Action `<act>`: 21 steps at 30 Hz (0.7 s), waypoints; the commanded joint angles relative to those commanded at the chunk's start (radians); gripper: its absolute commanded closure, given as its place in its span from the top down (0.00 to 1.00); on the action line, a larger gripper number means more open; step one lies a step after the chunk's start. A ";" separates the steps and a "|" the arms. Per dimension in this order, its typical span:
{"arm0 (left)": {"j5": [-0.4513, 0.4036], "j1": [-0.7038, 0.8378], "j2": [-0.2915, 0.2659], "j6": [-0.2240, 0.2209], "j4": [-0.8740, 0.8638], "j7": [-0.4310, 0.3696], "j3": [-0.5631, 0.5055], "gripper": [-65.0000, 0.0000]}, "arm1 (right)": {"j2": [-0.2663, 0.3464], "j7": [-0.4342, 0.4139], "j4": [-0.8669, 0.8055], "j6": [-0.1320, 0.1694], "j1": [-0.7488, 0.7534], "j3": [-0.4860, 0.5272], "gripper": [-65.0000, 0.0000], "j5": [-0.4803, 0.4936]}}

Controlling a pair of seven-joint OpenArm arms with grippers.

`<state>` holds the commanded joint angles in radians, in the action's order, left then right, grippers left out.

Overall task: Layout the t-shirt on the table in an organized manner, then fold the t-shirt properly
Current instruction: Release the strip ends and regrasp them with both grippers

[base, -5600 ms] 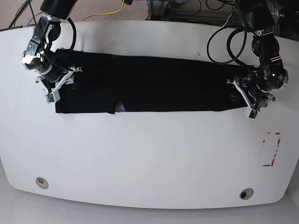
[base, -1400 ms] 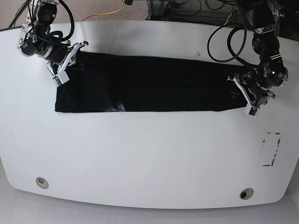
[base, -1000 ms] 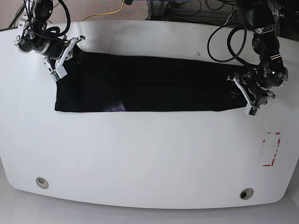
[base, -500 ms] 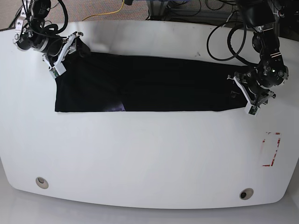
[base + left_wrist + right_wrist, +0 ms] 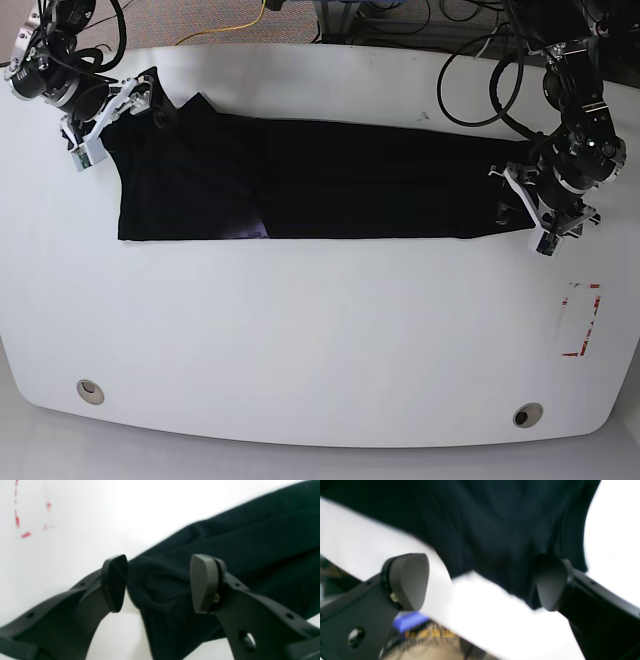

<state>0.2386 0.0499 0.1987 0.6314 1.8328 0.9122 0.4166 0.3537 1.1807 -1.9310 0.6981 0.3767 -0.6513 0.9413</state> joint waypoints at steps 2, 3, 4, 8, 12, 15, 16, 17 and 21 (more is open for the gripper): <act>0.017 -0.006 -0.017 0.000 -0.006 0.006 0.032 0.57 | -0.021 0.000 0.008 0.000 -0.029 0.012 1.00 -0.034; 0.035 -0.009 -0.023 0.000 -0.009 0.020 0.057 0.57 | -0.037 0.000 0.011 0.000 -0.052 0.020 1.00 -0.061; 0.051 -0.012 -0.025 0.000 -0.009 0.035 0.077 0.57 | -0.046 -0.002 0.011 0.000 -0.068 0.025 1.00 -0.078; 0.127 -0.055 -0.029 0.000 -0.018 0.123 0.157 0.58 | -0.104 -0.006 0.012 0.000 -0.138 0.055 0.97 -0.207; 0.216 -0.084 -0.028 0.000 -0.072 0.193 0.236 0.58 | -0.161 -0.008 0.014 0.000 -0.209 0.101 0.71 -0.365; 0.281 -0.094 -0.028 0.000 -0.121 0.221 0.311 0.58 | -0.196 -0.011 0.020 0.000 -0.249 0.135 0.42 -0.494; 0.299 -0.094 -0.026 0.000 -0.135 0.227 0.328 0.58 | -0.207 -0.015 0.028 0.000 -0.256 0.143 0.33 -0.529; 0.316 -0.095 -0.023 0.000 -0.147 0.230 0.341 0.58 | -0.213 -0.021 0.035 0.000 -0.261 0.149 0.27 -0.552; 0.391 -0.106 -0.014 0.000 -0.210 0.252 0.393 0.58 | -0.227 -0.081 0.094 0.000 -0.278 0.184 0.07 -0.660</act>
<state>0.6299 -0.0560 0.1849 0.6314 1.6226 1.1638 0.8094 0.1266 1.0994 -1.8374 0.6981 0.0990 -0.4672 0.2816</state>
